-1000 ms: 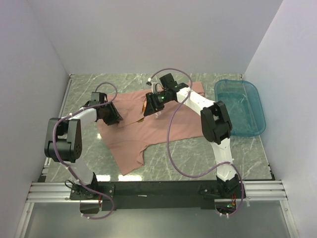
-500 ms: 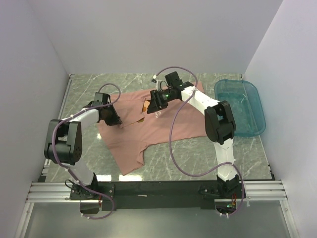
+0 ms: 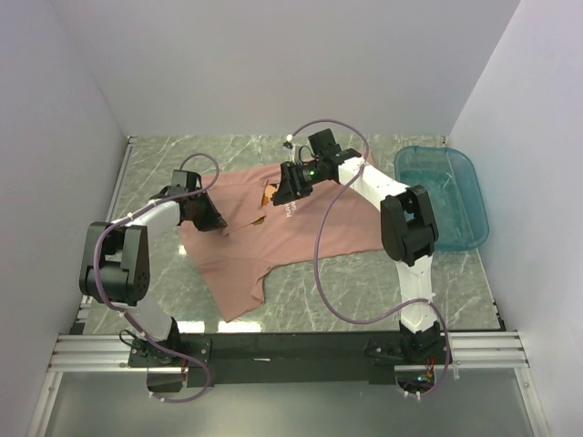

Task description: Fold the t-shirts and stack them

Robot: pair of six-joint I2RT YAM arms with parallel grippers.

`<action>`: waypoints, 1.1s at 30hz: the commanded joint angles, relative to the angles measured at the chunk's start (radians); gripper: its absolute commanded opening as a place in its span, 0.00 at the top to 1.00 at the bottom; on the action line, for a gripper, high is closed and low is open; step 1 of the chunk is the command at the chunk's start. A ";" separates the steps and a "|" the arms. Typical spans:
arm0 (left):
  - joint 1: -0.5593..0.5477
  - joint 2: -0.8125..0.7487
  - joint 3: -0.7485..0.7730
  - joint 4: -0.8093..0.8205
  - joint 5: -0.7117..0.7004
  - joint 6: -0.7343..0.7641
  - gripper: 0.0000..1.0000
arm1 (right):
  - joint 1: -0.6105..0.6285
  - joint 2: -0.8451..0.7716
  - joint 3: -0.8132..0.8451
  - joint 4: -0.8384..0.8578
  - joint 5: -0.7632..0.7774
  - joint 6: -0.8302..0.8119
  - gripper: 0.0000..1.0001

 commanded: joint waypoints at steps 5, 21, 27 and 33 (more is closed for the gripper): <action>0.019 -0.030 -0.011 -0.064 -0.038 -0.001 0.76 | -0.005 -0.059 -0.006 0.028 -0.024 -0.014 0.48; 0.022 -0.226 -0.068 -0.074 -0.115 0.052 0.52 | 0.101 0.203 0.287 -0.090 0.246 0.056 0.52; 0.022 -0.299 -0.114 -0.075 -0.141 0.063 0.52 | 0.121 0.265 0.336 -0.089 0.291 0.079 0.53; 0.022 -0.308 -0.126 -0.075 -0.141 0.069 0.52 | 0.124 0.306 0.370 -0.087 0.318 0.105 0.53</action>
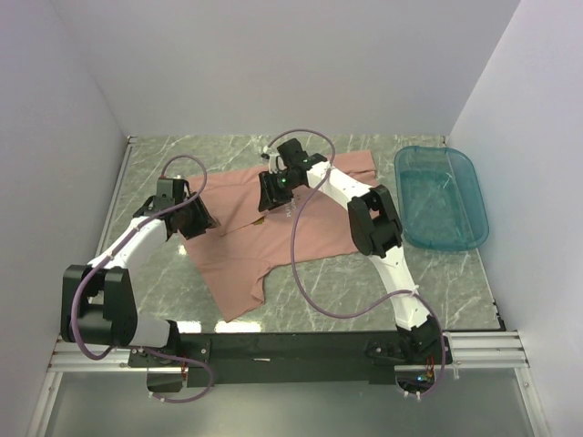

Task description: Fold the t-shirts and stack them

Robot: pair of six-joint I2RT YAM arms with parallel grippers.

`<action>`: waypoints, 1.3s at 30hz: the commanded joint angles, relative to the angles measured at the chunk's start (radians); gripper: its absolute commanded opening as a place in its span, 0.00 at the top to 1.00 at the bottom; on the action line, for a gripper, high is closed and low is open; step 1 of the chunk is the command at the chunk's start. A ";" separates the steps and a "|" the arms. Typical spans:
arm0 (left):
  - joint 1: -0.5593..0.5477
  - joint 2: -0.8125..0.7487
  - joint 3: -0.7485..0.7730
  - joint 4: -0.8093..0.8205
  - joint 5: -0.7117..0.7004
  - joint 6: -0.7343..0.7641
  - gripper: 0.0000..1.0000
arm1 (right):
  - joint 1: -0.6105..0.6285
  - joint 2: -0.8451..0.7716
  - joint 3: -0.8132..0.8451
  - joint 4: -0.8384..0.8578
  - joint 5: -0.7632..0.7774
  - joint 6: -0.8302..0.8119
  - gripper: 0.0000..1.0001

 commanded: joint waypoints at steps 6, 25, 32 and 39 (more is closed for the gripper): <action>0.001 -0.016 -0.009 0.013 -0.008 0.024 0.52 | 0.014 0.032 0.059 -0.001 0.017 0.027 0.53; 0.000 -0.015 -0.014 0.020 0.000 0.024 0.52 | 0.031 0.043 0.049 -0.005 0.012 0.030 0.63; 0.001 -0.007 -0.014 0.023 0.000 0.025 0.52 | 0.024 -0.006 0.035 -0.005 0.006 0.018 0.76; 0.001 0.005 -0.014 0.028 0.007 0.030 0.52 | 0.013 -0.049 0.001 0.003 -0.009 0.015 0.89</action>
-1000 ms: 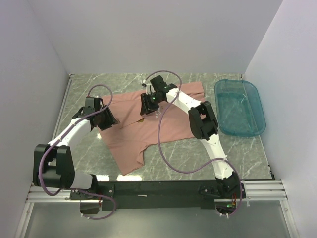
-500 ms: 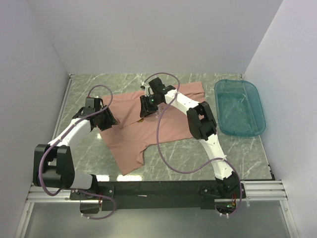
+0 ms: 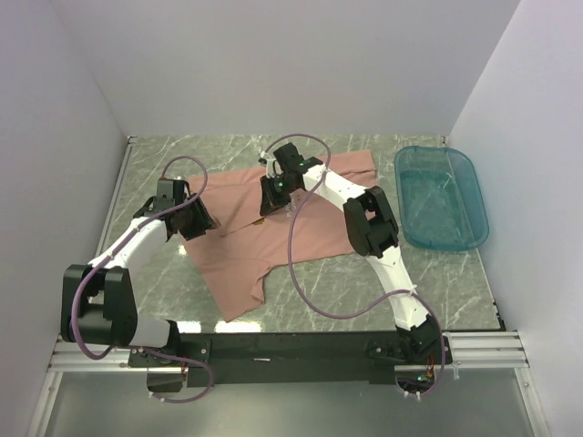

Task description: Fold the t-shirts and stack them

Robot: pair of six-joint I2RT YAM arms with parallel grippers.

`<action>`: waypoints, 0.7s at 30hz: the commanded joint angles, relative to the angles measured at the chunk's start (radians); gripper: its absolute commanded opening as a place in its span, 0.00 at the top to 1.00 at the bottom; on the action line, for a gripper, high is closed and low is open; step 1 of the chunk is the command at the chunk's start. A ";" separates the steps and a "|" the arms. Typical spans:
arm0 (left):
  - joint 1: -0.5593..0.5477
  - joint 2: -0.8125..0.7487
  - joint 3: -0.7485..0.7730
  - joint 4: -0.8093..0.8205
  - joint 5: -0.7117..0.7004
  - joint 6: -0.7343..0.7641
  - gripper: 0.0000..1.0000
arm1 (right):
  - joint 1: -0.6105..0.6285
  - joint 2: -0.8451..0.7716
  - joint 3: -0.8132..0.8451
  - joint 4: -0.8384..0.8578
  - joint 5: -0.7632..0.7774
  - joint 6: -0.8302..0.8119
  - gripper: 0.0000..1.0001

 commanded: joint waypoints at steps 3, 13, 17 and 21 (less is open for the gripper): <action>0.001 0.021 -0.001 0.034 0.021 0.026 0.52 | -0.014 -0.098 -0.017 0.003 -0.022 -0.008 0.89; 0.000 0.113 0.038 0.057 0.087 0.048 0.56 | -0.030 -0.123 -0.020 0.003 -0.038 -0.004 0.87; 0.000 0.149 0.063 0.060 0.113 0.056 0.57 | -0.035 -0.124 -0.019 0.001 -0.045 -0.001 0.86; -0.002 0.176 0.074 0.069 0.147 0.059 0.58 | -0.041 -0.126 -0.020 0.003 -0.053 0.000 0.87</action>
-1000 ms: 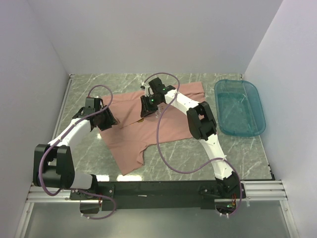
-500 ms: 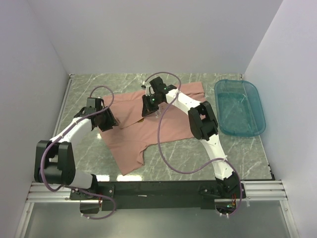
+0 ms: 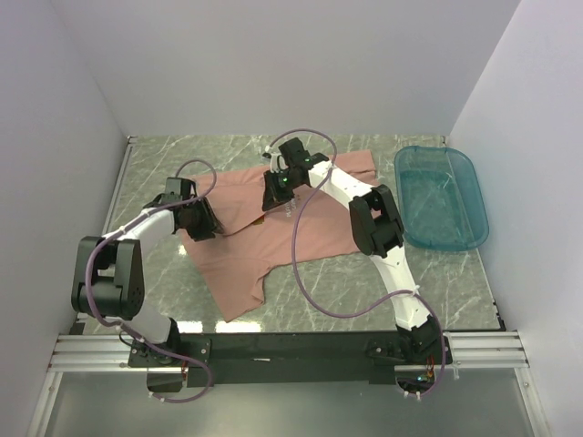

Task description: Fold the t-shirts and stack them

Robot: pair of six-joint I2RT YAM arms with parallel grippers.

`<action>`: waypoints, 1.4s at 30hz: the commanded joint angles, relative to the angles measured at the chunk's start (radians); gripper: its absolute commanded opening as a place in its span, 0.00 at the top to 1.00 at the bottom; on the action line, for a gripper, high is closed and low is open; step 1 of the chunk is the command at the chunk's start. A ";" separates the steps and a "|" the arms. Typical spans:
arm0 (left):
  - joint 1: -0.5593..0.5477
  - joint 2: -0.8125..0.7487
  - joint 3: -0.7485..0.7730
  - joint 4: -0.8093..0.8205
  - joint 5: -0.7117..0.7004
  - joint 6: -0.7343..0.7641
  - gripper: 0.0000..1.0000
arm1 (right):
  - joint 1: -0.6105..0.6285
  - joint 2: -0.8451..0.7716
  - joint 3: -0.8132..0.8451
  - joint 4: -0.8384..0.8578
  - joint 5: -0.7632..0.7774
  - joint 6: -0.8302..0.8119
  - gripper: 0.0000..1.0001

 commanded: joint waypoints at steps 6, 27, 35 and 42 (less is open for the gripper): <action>-0.003 0.067 0.070 0.048 0.090 0.024 0.59 | -0.014 -0.082 -0.002 0.002 -0.034 0.002 0.87; -0.020 0.167 0.144 0.029 0.053 0.024 0.59 | -0.024 -0.084 0.000 0.010 -0.071 0.019 0.87; -0.043 0.196 0.170 0.023 0.061 0.030 0.62 | -0.024 -0.082 0.000 0.015 -0.080 0.025 0.87; -0.048 0.176 0.159 0.025 0.087 0.026 0.74 | -0.028 -0.080 0.000 0.015 -0.083 0.028 0.87</action>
